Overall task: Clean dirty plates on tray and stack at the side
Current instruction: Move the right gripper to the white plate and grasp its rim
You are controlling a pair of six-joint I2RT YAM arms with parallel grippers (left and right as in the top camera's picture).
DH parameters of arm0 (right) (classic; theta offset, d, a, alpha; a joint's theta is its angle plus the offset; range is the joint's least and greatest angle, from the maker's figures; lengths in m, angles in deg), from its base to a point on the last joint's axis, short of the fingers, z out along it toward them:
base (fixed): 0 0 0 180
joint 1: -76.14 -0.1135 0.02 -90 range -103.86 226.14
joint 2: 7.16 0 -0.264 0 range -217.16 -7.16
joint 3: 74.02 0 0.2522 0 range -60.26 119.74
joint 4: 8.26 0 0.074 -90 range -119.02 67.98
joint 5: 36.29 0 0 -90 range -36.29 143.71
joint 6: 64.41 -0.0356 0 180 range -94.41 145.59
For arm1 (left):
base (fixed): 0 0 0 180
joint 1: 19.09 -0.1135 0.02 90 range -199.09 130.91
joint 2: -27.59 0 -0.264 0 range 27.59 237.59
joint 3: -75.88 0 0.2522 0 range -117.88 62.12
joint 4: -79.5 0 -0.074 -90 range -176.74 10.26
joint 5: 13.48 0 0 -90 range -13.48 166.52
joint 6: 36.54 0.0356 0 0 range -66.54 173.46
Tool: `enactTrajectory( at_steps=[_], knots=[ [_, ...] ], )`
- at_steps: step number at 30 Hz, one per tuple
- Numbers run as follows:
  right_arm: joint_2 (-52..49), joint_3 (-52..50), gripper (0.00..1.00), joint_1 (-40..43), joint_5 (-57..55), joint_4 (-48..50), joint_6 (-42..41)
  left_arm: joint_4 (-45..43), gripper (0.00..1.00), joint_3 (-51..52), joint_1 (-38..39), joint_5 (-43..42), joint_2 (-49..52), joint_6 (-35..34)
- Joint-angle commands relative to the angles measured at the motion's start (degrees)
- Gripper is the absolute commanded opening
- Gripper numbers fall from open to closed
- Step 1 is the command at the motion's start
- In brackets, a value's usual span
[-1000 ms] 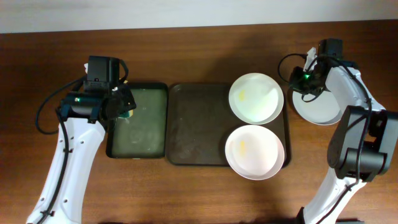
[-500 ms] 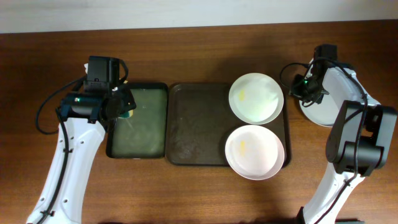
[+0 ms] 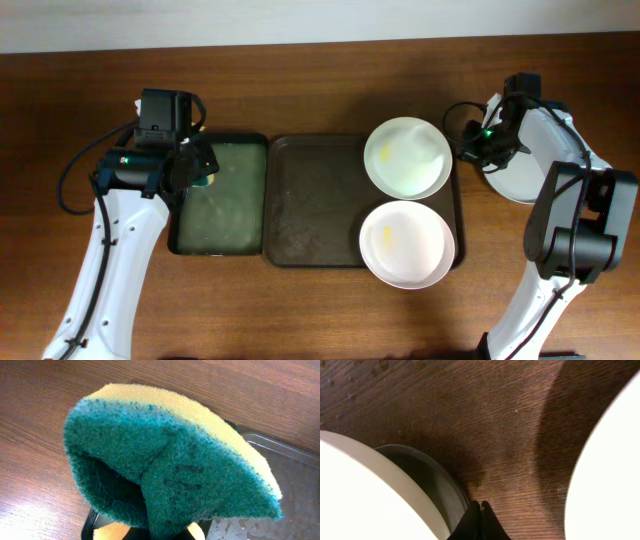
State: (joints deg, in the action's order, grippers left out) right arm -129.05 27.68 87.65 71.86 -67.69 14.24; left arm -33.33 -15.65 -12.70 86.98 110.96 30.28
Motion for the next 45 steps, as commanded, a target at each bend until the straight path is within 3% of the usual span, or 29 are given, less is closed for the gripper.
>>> enactTrajectory(
  at_steps=[1,4,10,13,17,23,41,42,45],
  knots=[
    [0.3,0.5,0.05,-0.1,2.6,-0.1,1.1,-0.6,0.00,0.0,-0.2,-0.2,0.2,1.0],
    [0.9,5.0,0.13,1.2,2.7,-4.9,2.3,-1.1,0.00,0.0,-0.1,-0.3,0.2,3.4],
    [2.9,18.6,0.31,0.9,2.6,-23.6,10.6,-2.9,0.00,0.0,-0.1,-1.5,0.8,3.5],
    [2.9,19.0,0.31,-0.9,1.2,-28.7,11.2,-3.1,0.00,0.0,-0.1,-3.0,2.5,3.5],
    [2.7,15.1,0.31,-3.3,-2.6,-27.5,11.1,-2.8,0.00,0.0,-0.1,-3.0,4.4,3.5],
    [2.5,5.3,0.32,-5.8,-6.8,-14.8,9.0,-5.2,0.00,0.0,-0.1,-3.0,5.4,3.6],
    [2.5,-0.4,0.23,-6.7,-5.9,-6.4,7.9,-5.4,0.00,0.0,-0.1,-3.2,8.3,3.6],
    [2.5,-0.4,0.22,-7.1,-5.9,-6.2,7.8,-5.4,0.00,0.0,-0.1,-3.2,8.3,3.6],
    [2.5,-0.4,0.04,-8.7,-5.0,-5.9,7.9,-5.4,0.00,0.0,-0.1,-3.2,8.3,3.6]
  ],
)
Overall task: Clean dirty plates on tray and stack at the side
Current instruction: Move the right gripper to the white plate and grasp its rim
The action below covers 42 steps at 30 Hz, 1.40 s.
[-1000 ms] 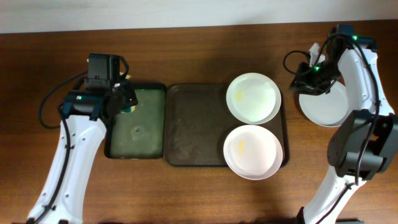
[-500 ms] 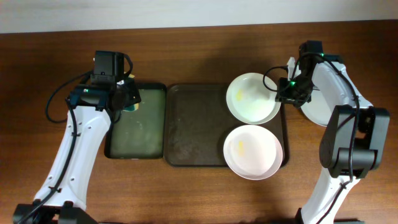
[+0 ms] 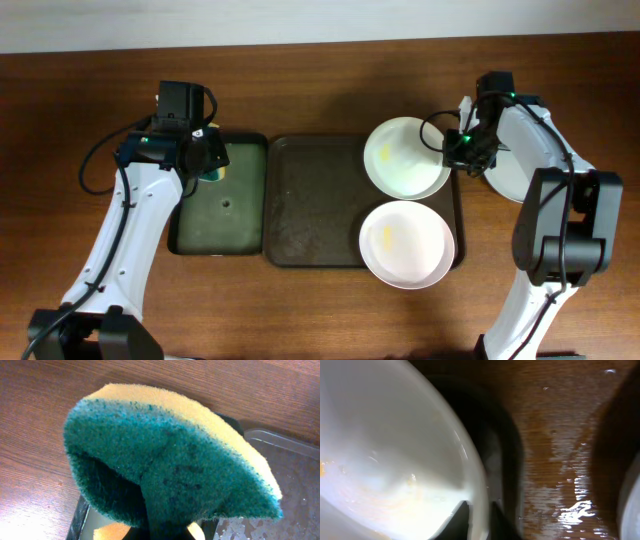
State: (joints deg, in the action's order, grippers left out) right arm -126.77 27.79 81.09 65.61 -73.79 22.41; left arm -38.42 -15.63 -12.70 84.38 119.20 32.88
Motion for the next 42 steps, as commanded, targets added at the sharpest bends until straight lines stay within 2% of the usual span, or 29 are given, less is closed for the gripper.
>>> enactTrajectory(
  at_steps=[1,5,16,17,18,20,22,28,35,39,42],
  knots=[
    [0.3,-0.5,0.04,-2.8,2.1,0.2,-0.3,-0.3,0.00,0.0,-0.1,-0.6,0.0,1.0],
    [0.3,-0.5,0.04,-6.7,5.9,0.2,-0.5,-0.3,0.00,0.0,-0.1,-0.6,0.1,1.0],
    [0.3,-0.5,0.04,-20.7,5.5,-3.9,-1.8,0.2,0.00,0.0,-0.1,-0.6,0.1,1.0],
    [0.3,-0.5,0.06,-21.1,5.5,-4.3,-1.8,0.2,0.00,0.0,-0.1,-0.6,0.0,1.0],
    [0.4,-0.5,0.16,-21.3,5.5,-4.6,-1.8,0.3,0.00,0.0,-0.1,-0.6,0.1,1.5],
    [0.8,0.4,0.34,-20.9,5.5,-6.3,-1.8,0.3,0.00,0.0,-0.1,-1.1,0.0,3.5],
    [1.4,2.0,0.39,-19.9,5.5,-9.0,-1.7,0.4,0.00,0.0,-0.1,-1.2,0.1,3.6],
    [5.2,5.0,0.41,-15.1,4.9,-20.3,1.8,0.4,0.00,0.0,-0.1,-1.2,0.1,3.6],
    [5.8,2.9,0.41,-10.0,-5.0,-31.9,1.9,0.5,0.00,0.0,-0.1,-1.3,0.1,3.6],
    [5.8,-1.2,0.42,-9.3,-5.3,-30.9,1.6,0.6,0.00,0.0,-0.1,-1.3,0.1,3.6],
    [5.8,-3.4,0.42,-9.3,-11.1,-29.8,-3.6,0.7,0.00,0.0,-0.1,-1.3,0.1,3.6]
  ],
)
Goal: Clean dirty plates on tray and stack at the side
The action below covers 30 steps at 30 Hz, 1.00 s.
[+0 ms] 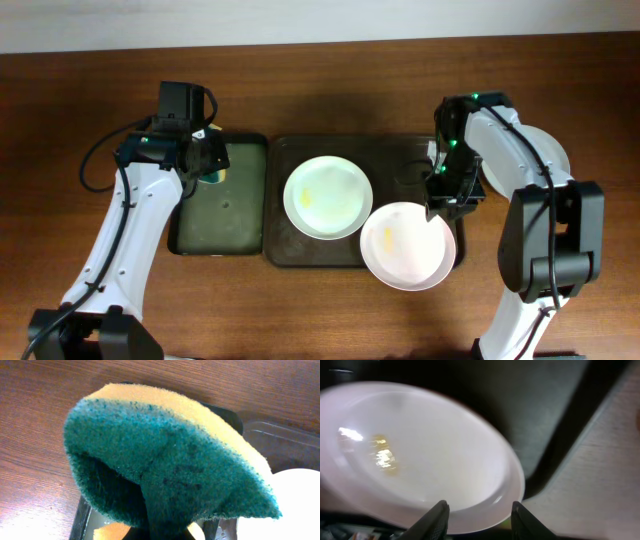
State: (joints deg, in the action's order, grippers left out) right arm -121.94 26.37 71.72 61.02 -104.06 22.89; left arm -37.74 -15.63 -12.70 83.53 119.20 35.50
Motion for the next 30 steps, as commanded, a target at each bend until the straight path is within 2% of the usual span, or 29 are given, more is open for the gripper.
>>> enactTrajectory(
  at_steps=[1,13,19,22,30],
  knots=[
    [1.0,-2.4,0.42,0.1,-9.1,0.2,-6.7,0.0,0.00,0.0,-0.1,-0.4,0.1,0.9],
    [1.0,-8.6,0.42,0.1,-9.5,-1.0,-8.8,0.7,0.00,0.0,-0.1,-0.4,0.1,0.9],
    [1.0,-11.8,0.30,0.1,-9.5,1.8,-9.8,0.7,0.00,0.0,-0.1,-0.4,0.1,0.9],
    [1.0,-11.8,0.17,0.1,-9.3,2.9,-9.8,0.7,0.00,0.0,-0.1,-0.4,0.1,0.9],
    [1.0,-11.8,0.15,0.1,-9.3,3.7,-9.9,0.8,0.00,0.0,-0.1,-0.4,0.1,0.9]
  ],
)
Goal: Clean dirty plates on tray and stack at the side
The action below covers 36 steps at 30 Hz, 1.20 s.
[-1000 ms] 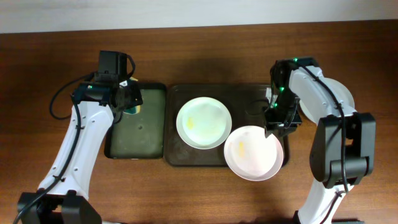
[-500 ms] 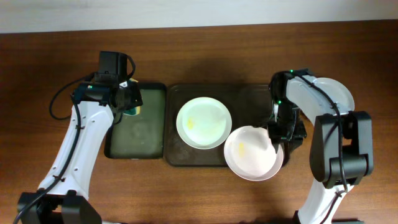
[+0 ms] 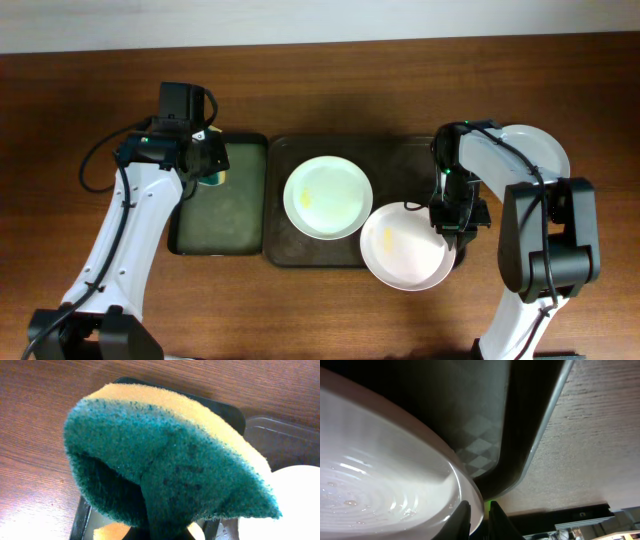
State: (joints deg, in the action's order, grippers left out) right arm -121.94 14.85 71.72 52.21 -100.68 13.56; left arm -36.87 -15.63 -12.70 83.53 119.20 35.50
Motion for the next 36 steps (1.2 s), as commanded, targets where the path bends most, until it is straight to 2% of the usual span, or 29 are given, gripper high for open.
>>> enactTrajectory(
  at_steps=[1,5,6,7,8,13,15,17,28,29,30,31,32,36],
  knots=[
    [1.0,-0.3,0.15,0.1,-0.5,0.3,-0.6,-0.1,0.00,0.0,-0.1,-0.4,0.1,0.9],
    [1.0,-0.3,0.19,0.1,-0.5,0.3,-0.9,-0.1,0.00,0.0,-0.1,-0.4,0.1,0.9],
    [1.0,-0.3,0.18,0.1,-0.5,0.5,-0.9,-0.1,0.00,0.0,-0.1,-0.4,0.1,0.9],
    [1.0,-0.3,0.11,0.1,-0.5,1.0,-0.9,-0.1,0.00,0.0,-0.1,-0.4,0.1,0.9],
    [1.0,-0.3,0.09,0.1,-0.5,1.4,-0.9,0.0,0.00,0.0,-0.1,-0.4,0.1,0.9],
    [1.0,-1.2,0.09,0.1,-1.0,1.8,-0.9,0.3,0.00,0.0,-0.1,-0.4,0.1,0.9],
    [1.0,-1.2,0.04,0.1,-2.3,2.2,-0.9,0.3,0.00,0.0,-0.1,-0.4,0.1,0.9],
    [1.0,-0.5,0.04,0.8,-2.4,2.8,-0.9,0.2,0.00,0.0,-0.1,-0.4,0.1,0.9],
    [1.0,12.7,0.04,11.3,-2.7,4.5,2.4,-1.9,0.00,0.0,-0.1,-0.4,0.1,0.9],
    [1.0,12.7,0.18,11.3,-1.7,5.5,3.8,-2.5,0.00,0.0,-0.1,-0.4,0.1,0.9],
    [1.0,12.7,0.43,11.2,-1.7,6.3,3.8,-2.7,0.00,0.0,-0.1,-0.4,0.1,0.9],
    [1.0,12.7,0.61,11.2,-1.7,7.1,3.8,-2.8,0.00,0.0,-0.1,-0.4,0.1,0.9],
    [1.0,13.3,0.65,11.2,-1.4,7.6,3.8,-2.8,0.00,0.0,-0.1,-0.4,0.1,0.9],
    [1.0,20.3,0.66,11.1,5.1,3.8,3.9,-2.8,0.00,0.0,-0.1,-0.4,0.1,1.0]
  ],
)
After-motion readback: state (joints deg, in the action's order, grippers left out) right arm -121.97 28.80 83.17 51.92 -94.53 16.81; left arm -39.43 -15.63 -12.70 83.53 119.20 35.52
